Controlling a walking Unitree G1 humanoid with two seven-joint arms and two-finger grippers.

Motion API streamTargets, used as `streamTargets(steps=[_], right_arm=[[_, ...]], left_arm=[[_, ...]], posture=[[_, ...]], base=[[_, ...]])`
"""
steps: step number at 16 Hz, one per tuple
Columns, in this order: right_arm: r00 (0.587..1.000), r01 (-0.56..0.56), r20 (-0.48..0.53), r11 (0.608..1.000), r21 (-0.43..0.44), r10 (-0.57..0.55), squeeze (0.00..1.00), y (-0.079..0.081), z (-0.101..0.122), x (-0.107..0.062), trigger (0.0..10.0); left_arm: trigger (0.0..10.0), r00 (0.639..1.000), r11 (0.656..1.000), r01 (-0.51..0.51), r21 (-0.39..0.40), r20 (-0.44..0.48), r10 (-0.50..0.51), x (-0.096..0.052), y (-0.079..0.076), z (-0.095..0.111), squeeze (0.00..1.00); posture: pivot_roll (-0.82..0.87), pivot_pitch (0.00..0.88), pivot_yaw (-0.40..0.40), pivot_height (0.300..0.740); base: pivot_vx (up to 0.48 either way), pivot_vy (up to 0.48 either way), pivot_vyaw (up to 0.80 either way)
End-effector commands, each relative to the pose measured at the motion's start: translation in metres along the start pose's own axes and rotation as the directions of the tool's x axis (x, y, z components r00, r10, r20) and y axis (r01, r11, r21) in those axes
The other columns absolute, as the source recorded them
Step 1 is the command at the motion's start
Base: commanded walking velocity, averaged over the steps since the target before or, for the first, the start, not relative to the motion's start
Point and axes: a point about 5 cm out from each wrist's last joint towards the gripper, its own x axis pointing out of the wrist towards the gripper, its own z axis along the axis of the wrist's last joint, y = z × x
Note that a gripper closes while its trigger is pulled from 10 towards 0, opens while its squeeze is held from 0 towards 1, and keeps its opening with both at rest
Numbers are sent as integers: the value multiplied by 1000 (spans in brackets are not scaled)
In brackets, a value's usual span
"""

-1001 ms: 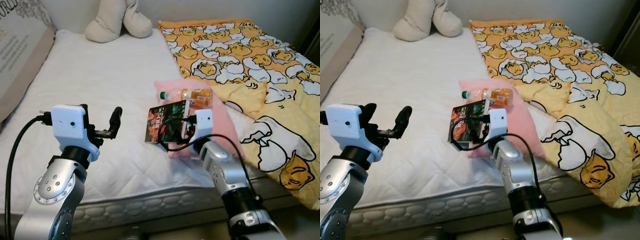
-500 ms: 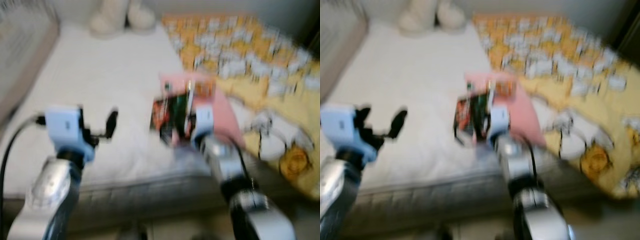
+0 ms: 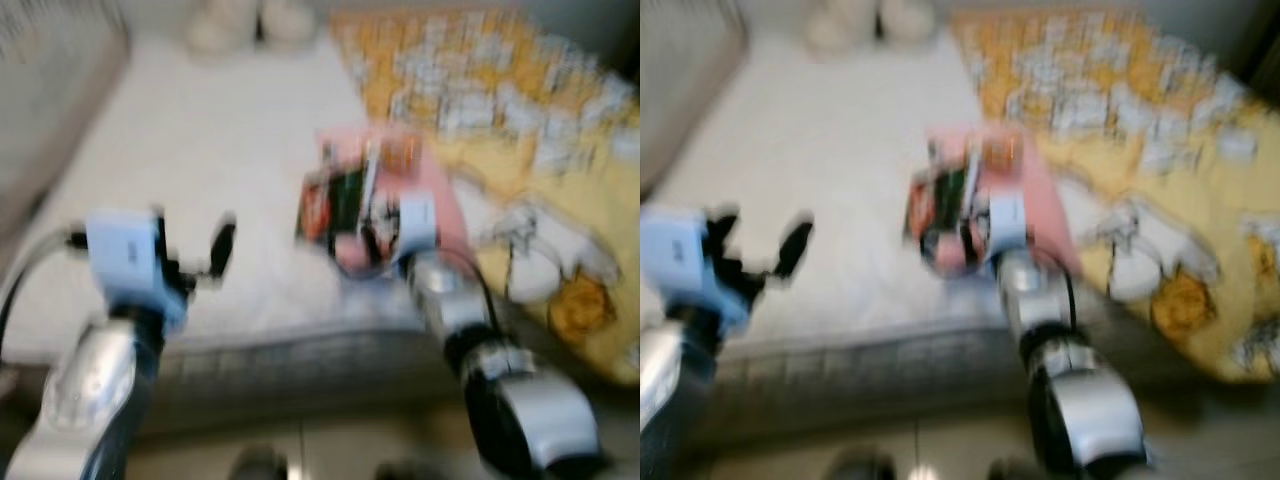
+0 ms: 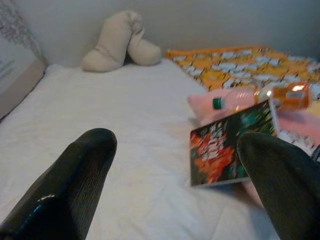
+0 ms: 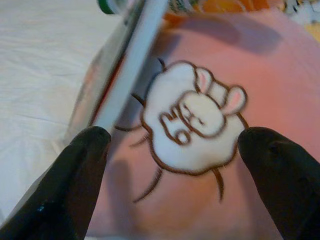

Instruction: Clean up the room

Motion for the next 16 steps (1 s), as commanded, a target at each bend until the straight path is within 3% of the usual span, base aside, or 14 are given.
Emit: streamTargets(steps=[1, 3, 5, 7, 8, 9, 12, 14, 16], right_arm=[[1000, 0, 26, 1000, 20, -1, 0, 3, 10, 3, 10000], [998, -14, 69, 1000, 28, 12, 0, 7, 18, 5, 10000], [975, 9, 223, 1000, -4, -8, 0, 6, 32, 0, 10000], [923, 15, 385, 999, -34, -1, 0, 1, 40, -33, 10000], [917, 18, 399, 999, -51, 3, 0, -3, 40, -45, 10000], [907, 22, 421, 996, -83, 15, 0, -16, 34, -85, 10000], [904, 1, 426, 997, -73, 30, 0, -33, 18, -126, 10000], [915, 8, 403, 998, -58, 16, 0, -29, 11, -121, 10000], [929, -22, 367, 998, -54, 40, 0, -17, 16, -113, 10000]], left_arm=[[10000, 1000, 1000, -10, 15, 1, 10, -3, 2, 3, 0], [10000, 1000, 1000, -11, 18, 6, 11, -1, 2, 2, 0], [10000, 1000, 1000, -21, 1, 22, 21, 9, 0, -2, 0], [10000, 1000, 1000, -25, -14, 13, 26, 19, -4, -14, 0], [10000, 1000, 1000, -22, -14, -11, 22, 20, -5, -20, 0], [10000, 997, 1000, -15, -13, -81, 14, 20, -6, -36, 0], [10000, 994, 998, -38, -43, -100, 33, 18, -6, -47, 0], [10000, 998, 998, -55, -39, -18, 54, 30, -13, -38, 0], [10000, 999, 999, -36, -30, 6, 36, 40, -17, -35, 0]], posture=[[182, 44, 42, 740], [173, 20, 21, 740], [144, 0, -15, 740], [88, 0, -51, 740], [66, 0, -67, 740], [26, 0, -82, 740], [-9, 0, -81, 740], [-26, 0, -67, 740], [-39, 0, -43, 740]], base=[[0, 0, 0], [0, 0, 0], [0, 0, 0], [0, 0, 0], [0, 0, 0], [0, 0, 0], [0, 0, 0], [0, -219, 0], [0, -439, 0]])
